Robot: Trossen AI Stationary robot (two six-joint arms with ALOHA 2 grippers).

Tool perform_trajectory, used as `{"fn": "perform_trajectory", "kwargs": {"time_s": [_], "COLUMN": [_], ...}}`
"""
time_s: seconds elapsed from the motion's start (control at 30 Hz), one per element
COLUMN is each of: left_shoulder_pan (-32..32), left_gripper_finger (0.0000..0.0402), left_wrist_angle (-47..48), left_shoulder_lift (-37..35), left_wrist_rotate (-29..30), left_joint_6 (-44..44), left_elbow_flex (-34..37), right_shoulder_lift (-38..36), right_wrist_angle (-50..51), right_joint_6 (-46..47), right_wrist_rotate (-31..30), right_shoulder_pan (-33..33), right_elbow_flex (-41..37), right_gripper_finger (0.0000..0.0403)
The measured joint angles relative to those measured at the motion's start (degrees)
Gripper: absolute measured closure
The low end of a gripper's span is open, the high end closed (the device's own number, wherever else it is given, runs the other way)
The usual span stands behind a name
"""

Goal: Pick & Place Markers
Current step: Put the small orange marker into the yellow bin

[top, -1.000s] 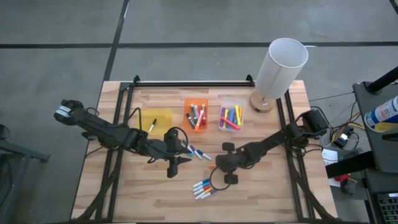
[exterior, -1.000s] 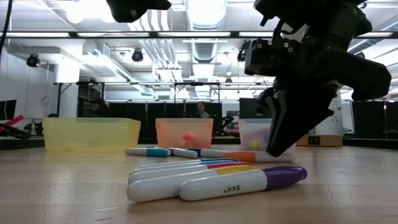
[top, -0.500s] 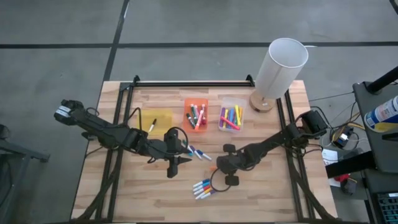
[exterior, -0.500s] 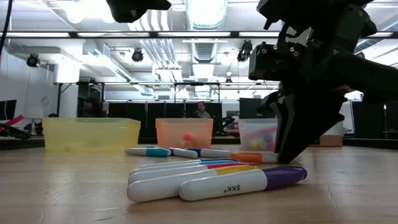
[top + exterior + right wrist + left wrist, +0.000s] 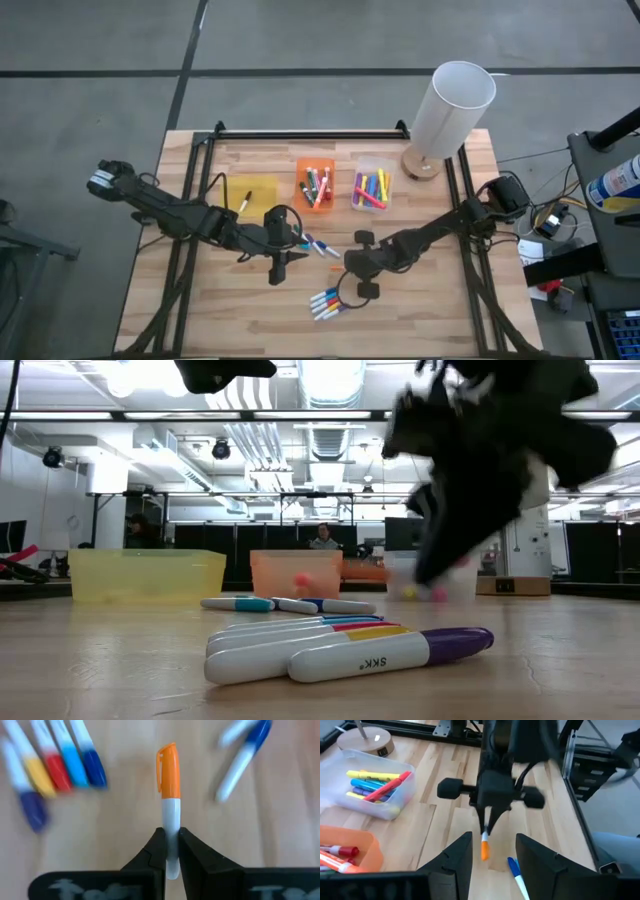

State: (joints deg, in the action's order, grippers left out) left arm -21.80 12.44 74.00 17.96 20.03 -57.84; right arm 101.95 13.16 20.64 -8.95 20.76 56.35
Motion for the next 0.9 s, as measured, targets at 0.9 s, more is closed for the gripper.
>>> {"fn": "perform_trajectory", "kwargs": {"time_s": [0.9], "left_shoulder_pan": [0.04], "left_gripper_finger": [0.0257], "left_wrist_angle": [-0.97], "left_shoulder_lift": [3.23], "left_wrist_rotate": [0.15], "left_joint_6": [-3.96], "left_elbow_flex": [0.02], "right_shoulder_lift": [-2.1], "right_wrist_angle": [6.81], "right_joint_6": [-11.12], "right_wrist_rotate": [-10.79], "right_shoulder_pan": [-0.06], "right_elbow_flex": [18.64], "right_gripper_finger": [0.0381]}}
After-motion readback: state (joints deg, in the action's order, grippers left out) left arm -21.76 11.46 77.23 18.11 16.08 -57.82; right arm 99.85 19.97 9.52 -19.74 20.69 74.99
